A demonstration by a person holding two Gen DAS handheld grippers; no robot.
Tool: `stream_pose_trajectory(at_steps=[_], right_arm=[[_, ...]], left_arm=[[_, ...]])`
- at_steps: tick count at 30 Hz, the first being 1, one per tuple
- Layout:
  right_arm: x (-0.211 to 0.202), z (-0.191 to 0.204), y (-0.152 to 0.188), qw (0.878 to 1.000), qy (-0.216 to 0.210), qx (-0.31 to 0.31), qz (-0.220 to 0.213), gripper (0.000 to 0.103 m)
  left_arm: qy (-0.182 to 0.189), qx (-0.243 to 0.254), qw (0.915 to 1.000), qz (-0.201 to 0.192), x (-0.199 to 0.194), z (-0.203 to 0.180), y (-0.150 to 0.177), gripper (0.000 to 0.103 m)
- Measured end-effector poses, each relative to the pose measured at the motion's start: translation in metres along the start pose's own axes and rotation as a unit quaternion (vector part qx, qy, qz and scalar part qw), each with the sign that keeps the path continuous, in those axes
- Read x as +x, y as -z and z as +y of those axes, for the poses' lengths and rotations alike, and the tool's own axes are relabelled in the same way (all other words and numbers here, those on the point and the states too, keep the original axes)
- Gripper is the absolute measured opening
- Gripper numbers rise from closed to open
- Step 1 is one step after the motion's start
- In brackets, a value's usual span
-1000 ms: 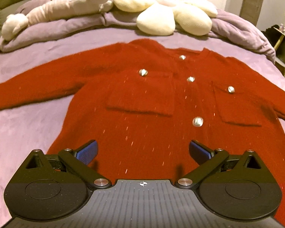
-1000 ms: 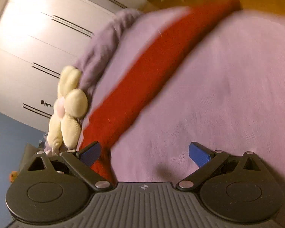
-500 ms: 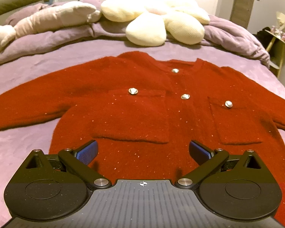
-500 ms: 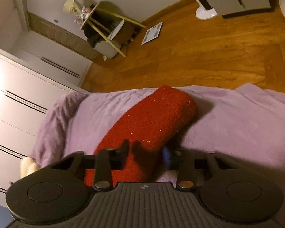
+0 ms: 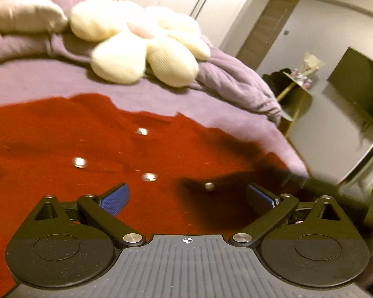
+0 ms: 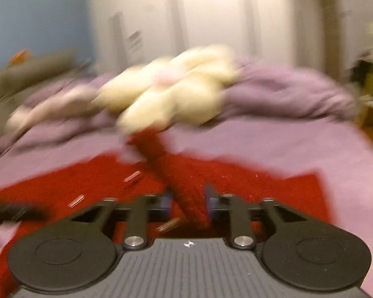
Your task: Fold small clothes
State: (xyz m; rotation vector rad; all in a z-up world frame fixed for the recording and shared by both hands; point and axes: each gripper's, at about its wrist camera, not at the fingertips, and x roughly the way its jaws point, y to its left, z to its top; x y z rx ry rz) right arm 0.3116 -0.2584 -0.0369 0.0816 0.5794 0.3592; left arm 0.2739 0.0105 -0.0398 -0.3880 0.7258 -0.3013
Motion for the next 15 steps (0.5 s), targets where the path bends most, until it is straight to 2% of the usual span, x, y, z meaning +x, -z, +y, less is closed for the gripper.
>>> stream_pose_trajectory(at_steps=[2, 4, 7, 10, 12, 15], right_arm=[[0.005, 0.01, 0.019, 0.999, -0.007, 0.025, 0.019, 0.047], [0.0, 0.0, 0.038, 0.996, -0.007, 0.08, 0.034, 0.047], [-0.02, -0.027, 0.074, 0.986, -0.004, 0.159, 0.054, 0.047], [-0.033, -0.04, 0.1, 0.979, 0.004, 0.192, 0.067, 0.047], [-0.044, -0.045, 0.112, 0.975, 0.002, 0.21, 0.069, 0.047], [-0.051, -0.052, 0.118, 0.971, -0.007, 0.233, 0.059, 0.05]], left_arm=[[0.017, -0.028, 0.9991, 0.028, 0.019, 0.007, -0.003, 0.103], [0.03, -0.062, 0.9962, 0.054, 0.038, 0.015, -0.003, 0.101], [0.039, -0.104, 0.9897, 0.091, 0.066, 0.024, -0.001, 0.081], [0.045, -0.129, 0.9828, 0.124, 0.088, 0.023, 0.006, 0.076], [0.029, -0.144, 0.9779, 0.149, 0.099, 0.024, 0.014, 0.076], [0.026, -0.152, 0.977, 0.147, 0.104, 0.024, 0.019, 0.07]])
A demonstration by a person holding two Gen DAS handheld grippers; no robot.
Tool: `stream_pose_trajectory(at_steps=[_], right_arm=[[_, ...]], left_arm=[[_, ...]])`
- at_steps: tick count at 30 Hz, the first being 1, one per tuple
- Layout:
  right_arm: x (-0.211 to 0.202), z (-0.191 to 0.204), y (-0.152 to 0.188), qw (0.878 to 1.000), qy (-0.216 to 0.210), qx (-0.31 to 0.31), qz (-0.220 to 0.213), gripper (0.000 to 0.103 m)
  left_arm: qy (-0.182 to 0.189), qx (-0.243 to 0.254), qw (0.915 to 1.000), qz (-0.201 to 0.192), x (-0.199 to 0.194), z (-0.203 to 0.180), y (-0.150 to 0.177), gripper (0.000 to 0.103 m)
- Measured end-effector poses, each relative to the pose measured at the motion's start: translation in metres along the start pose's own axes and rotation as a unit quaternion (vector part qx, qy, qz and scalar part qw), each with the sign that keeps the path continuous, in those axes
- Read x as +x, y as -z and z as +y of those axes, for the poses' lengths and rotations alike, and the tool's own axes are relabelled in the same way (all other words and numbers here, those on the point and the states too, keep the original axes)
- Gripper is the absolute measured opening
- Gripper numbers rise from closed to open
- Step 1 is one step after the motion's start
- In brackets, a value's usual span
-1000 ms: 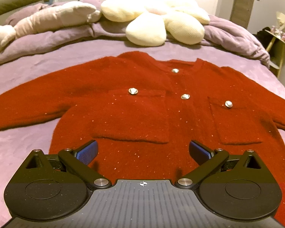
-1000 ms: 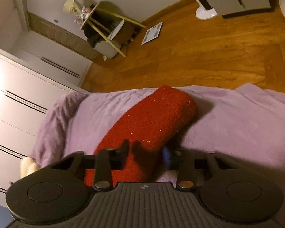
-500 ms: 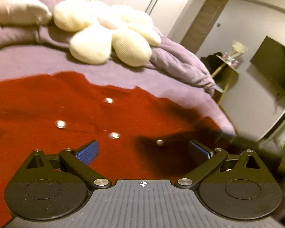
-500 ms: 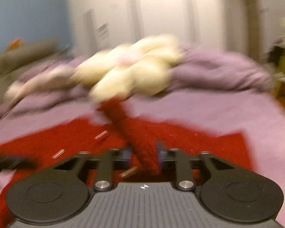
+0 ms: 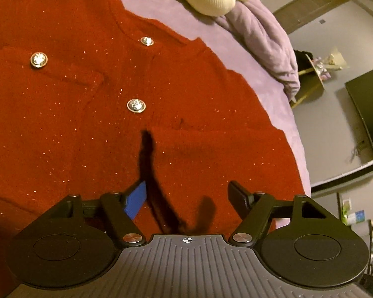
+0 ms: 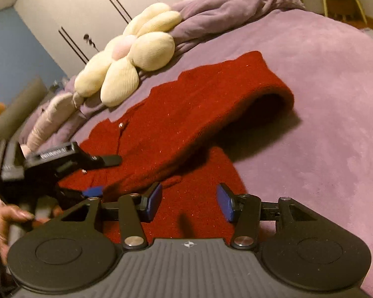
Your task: Fold small clothes
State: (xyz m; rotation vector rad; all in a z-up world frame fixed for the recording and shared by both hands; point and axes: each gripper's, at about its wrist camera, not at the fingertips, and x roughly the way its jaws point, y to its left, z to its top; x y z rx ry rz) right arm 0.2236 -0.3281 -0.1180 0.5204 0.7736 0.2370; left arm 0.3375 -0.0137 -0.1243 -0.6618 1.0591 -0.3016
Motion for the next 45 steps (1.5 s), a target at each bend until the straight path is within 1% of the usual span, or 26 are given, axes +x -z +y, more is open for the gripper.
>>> stream_pose_trajectory(at_steps=[2, 3, 4, 5, 7, 9, 11, 12, 13, 16, 18, 20, 22, 24, 25, 26, 27, 28, 29, 32, 36, 38, 40, 41, 44, 45], right_arm=[[0.001, -0.005, 0.001, 1.0, -0.005, 0.01, 0.001, 0.051], [0.003, -0.005, 0.0, 1.0, -0.007, 0.013, 0.003, 0.051], [0.003, -0.005, -0.001, 1.0, -0.009, 0.017, 0.003, 0.05], [0.003, -0.003, -0.002, 1.0, -0.011, 0.019, 0.002, 0.05], [0.004, 0.001, -0.005, 1.0, -0.016, 0.021, -0.001, 0.05], [0.005, 0.001, -0.009, 1.0, -0.016, 0.025, -0.006, 0.05], [0.006, -0.002, -0.015, 0.999, -0.017, 0.037, -0.007, 0.05], [0.008, -0.003, -0.019, 0.999, -0.02, 0.044, -0.008, 0.05], [0.009, -0.003, -0.021, 0.999, -0.022, 0.048, -0.009, 0.05], [0.016, -0.002, -0.03, 0.998, -0.029, 0.059, -0.015, 0.051], [0.025, 0.0, -0.034, 0.997, -0.039, 0.07, -0.016, 0.051], [0.035, 0.001, -0.038, 0.995, -0.052, 0.089, -0.016, 0.051], [0.047, 0.001, -0.042, 0.992, -0.062, 0.108, -0.013, 0.051], [0.061, 0.002, -0.046, 0.991, -0.063, 0.119, -0.005, 0.051], [0.068, 0.002, -0.048, 0.99, -0.059, 0.125, -0.004, 0.051], [0.073, 0.002, -0.048, 0.99, -0.053, 0.13, -0.003, 0.051], [0.08, 0.0, -0.049, 0.989, -0.045, 0.14, -0.002, 0.051], [0.084, -0.002, -0.049, 0.988, -0.042, 0.148, -0.003, 0.05], [0.087, -0.005, -0.049, 0.987, -0.041, 0.157, -0.007, 0.05], [0.09, -0.01, -0.05, 0.983, -0.048, 0.176, -0.021, 0.05], [0.094, -0.016, -0.051, 0.978, -0.058, 0.198, -0.041, 0.049], [0.097, -0.013, -0.053, 0.979, -0.05, 0.191, -0.047, 0.041], [0.1, -0.009, -0.053, 0.982, -0.038, 0.177, -0.053, 0.021], [0.101, -0.008, -0.054, 0.983, -0.04, 0.17, -0.054, 0.019], [0.107, -0.006, -0.051, 0.989, -0.018, 0.139, -0.053, 0.017], [0.111, -0.005, -0.049, 0.992, 0.0, 0.119, -0.048, 0.011]], left_arm=[[0.0, -0.024, 0.9997, 0.011, 0.004, 0.001, -0.002, 0.044], [0.003, -0.034, 0.9993, 0.017, 0.006, 0.002, -0.004, 0.038], [0.001, -0.035, 0.9992, 0.019, 0.008, 0.002, -0.006, 0.023], [0.0, -0.029, 0.9994, 0.019, 0.009, 0.0, -0.007, 0.014], [0.003, -0.007, 0.9999, 0.008, 0.0, -0.007, -0.012, 0.014], [0.011, 0.039, 0.999, -0.02, -0.02, -0.021, -0.021, 0.014], [0.018, 0.077, 0.9957, -0.049, -0.049, -0.029, -0.036, 0.014], [0.009, 0.096, 0.9931, -0.067, -0.063, -0.031, -0.042, 0.014], [-0.008, 0.117, 0.9893, -0.087, -0.075, -0.032, -0.048, 0.014], [-0.104, 0.17, 0.9711, -0.131, -0.099, -0.02, -0.063, 0.014], [-0.152, 0.173, 0.964, -0.134, -0.101, 0.002, -0.072, 0.014], [-0.177, 0.155, 0.9641, -0.123, -0.098, 0.028, -0.076, 0.016], [-0.173, 0.129, 0.9703, -0.109, -0.091, 0.05, -0.074, 0.02], [-0.168, 0.106, 0.9736, -0.113, -0.086, 0.063, -0.07, 0.036], [-0.158, 0.094, 0.9759, -0.117, -0.085, 0.069, -0.069, 0.04], [-0.148, 0.086, 0.9782, -0.118, -0.081, 0.073, -0.068, 0.04], [-0.137, 0.075, 0.9807, -0.117, -0.08, 0.076, -0.07, 0.04], [-0.135, 0.066, 0.9819, -0.116, -0.079, 0.079, -0.072, 0.03], [-0.139, 0.062, 0.9812, -0.118, -0.079, 0.08, -0.074, 0.009], [-0.13, 0.068, 0.9783, -0.146, -0.091, 0.076, -0.082, 0.008], [-0.123, 0.112, 0.9645, -0.205, -0.112, 0.055, -0.09, 0.007], [-0.133, 0.139, 0.9556, -0.224, -0.116, 0.045, -0.095, 0.007], [-0.137, 0.153, 0.9491, -0.239, -0.118, 0.04, -0.099, 0.007], [-0.137, 0.153, 0.9476, -0.245, -0.118, 0.042, -0.1, 0.007], [-0.169, 0.148, 0.9499, -0.217, -0.1, 0.056, -0.1, 0.008], [-0.183, 0.144, 0.9523, -0.197, -0.091, 0.063, -0.098, 0.008]])
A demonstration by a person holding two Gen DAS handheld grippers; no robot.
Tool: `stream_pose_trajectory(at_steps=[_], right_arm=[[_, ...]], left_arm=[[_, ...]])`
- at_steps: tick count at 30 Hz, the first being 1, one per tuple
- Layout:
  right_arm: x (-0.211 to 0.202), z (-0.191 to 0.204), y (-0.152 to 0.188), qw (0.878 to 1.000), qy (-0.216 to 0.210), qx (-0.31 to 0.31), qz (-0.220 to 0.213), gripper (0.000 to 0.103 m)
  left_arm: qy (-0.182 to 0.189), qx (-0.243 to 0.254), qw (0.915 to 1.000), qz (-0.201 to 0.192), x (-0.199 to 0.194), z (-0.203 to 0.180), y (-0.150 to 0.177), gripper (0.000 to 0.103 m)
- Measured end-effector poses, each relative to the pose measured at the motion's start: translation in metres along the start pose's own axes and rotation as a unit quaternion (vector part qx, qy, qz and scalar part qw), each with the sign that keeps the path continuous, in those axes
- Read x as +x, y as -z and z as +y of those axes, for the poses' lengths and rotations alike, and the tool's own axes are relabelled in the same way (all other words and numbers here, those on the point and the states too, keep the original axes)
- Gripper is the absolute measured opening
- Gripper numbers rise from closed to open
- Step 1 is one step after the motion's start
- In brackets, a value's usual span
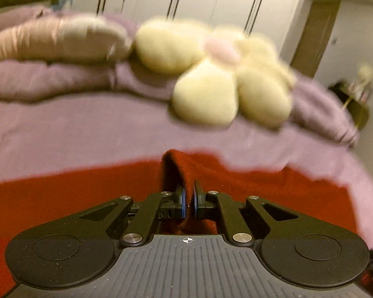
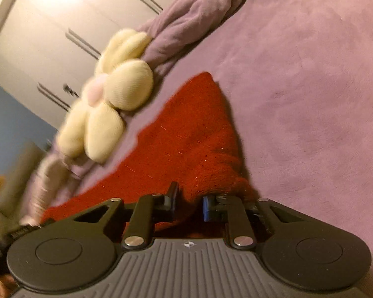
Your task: Fold small clothes
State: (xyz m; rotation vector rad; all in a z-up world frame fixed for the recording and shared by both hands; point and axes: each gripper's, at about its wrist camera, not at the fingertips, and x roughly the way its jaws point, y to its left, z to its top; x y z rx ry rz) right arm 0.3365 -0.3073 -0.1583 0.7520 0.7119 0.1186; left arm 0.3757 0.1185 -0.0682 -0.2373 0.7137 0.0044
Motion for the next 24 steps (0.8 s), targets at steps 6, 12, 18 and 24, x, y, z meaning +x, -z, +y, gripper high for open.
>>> stream_pose_trajectory(at_steps=[6, 12, 18, 24], right_arm=[[-0.001, 0.026, 0.008, 0.992, 0.047, -0.12, -0.003, 0.012], [0.006, 0.043, 0.015, 0.977, 0.096, -0.193, -0.003, 0.012], [-0.025, 0.059, 0.016, 0.976, 0.073, -0.205, 0.028, 0.045], [-0.033, 0.075, 0.028, 0.954, 0.1, -0.281, -0.011, 0.045]], left_arm=[[-0.024, 0.0, 0.9988, 0.043, 0.02, 0.002, 0.025, 0.008], [-0.071, 0.04, 0.996, 0.038, 0.025, -0.005, 0.02, 0.018], [-0.035, 0.018, 0.9991, 0.016, -0.009, 0.002, 0.03, 0.055], [-0.002, -0.012, 0.9996, 0.026, -0.017, 0.006, 0.041, 0.084]])
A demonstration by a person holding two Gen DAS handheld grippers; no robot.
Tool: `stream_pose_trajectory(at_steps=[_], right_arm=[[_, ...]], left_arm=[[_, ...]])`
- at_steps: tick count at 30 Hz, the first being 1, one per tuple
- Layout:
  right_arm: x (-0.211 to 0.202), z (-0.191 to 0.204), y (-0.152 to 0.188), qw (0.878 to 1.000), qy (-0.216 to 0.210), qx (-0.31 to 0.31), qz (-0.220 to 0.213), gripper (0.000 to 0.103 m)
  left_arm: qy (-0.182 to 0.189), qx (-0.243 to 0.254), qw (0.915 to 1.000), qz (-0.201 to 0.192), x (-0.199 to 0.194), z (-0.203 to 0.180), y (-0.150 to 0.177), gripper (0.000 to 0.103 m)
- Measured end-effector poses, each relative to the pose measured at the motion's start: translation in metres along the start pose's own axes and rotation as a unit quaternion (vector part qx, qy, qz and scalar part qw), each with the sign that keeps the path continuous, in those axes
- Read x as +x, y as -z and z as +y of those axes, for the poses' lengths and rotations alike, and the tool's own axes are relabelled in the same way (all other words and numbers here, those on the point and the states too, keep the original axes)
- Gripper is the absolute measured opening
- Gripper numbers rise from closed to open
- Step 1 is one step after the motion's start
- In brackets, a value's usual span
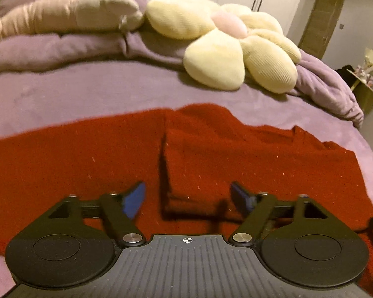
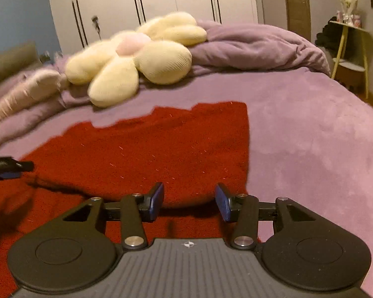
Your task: Fold small clothes
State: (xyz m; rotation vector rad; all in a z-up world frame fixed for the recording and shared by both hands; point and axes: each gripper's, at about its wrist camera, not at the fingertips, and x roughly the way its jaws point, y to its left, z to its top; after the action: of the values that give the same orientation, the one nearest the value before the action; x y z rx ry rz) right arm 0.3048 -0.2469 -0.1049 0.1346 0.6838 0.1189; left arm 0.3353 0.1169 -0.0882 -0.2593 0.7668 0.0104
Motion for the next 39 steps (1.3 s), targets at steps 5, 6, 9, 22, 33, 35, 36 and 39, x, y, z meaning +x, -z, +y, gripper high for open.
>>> stream_pose_trajectory(at_steps=[5, 6, 9, 22, 33, 35, 36, 39], right_arm=[[0.03, 0.02, 0.008, 0.996, 0.044, -0.073, 0.025, 0.044], [0.033, 0.024, 0.01, 0.995, 0.05, -0.087, 0.027, 0.043], [0.038, 0.033, 0.014, 0.988, 0.068, -0.134, 0.028, 0.043], [0.019, 0.049, 0.012, 0.989, 0.049, -0.132, 0.036, 0.043], [0.037, 0.039, 0.003, 0.994, 0.051, -0.09, 0.025, 0.031], [0.047, 0.039, 0.007, 0.993, 0.054, -0.103, 0.028, 0.031], [0.05, 0.041, 0.008, 0.992, 0.057, -0.113, 0.027, 0.031], [0.057, 0.046, 0.008, 0.989, 0.065, -0.129, 0.031, 0.031]], left_arm=[[-0.025, -0.017, 0.9992, 0.026, 0.009, 0.012, 0.008, 0.087], [-0.035, -0.015, 0.999, 0.023, 0.007, 0.016, 0.009, 0.087], [-0.045, -0.03, 0.9984, 0.017, 0.0, 0.03, 0.012, 0.089], [-0.001, -0.05, 0.9987, 0.003, -0.031, 0.036, 0.015, 0.094], [-0.021, -0.031, 0.9986, 0.038, 0.02, 0.0, -0.004, 0.076], [-0.022, -0.03, 0.9983, 0.045, 0.029, -0.001, -0.004, 0.071], [-0.025, -0.029, 0.9983, 0.043, 0.031, -0.001, -0.004, 0.07], [-0.036, -0.022, 0.9981, 0.044, 0.039, -0.001, -0.006, 0.067]])
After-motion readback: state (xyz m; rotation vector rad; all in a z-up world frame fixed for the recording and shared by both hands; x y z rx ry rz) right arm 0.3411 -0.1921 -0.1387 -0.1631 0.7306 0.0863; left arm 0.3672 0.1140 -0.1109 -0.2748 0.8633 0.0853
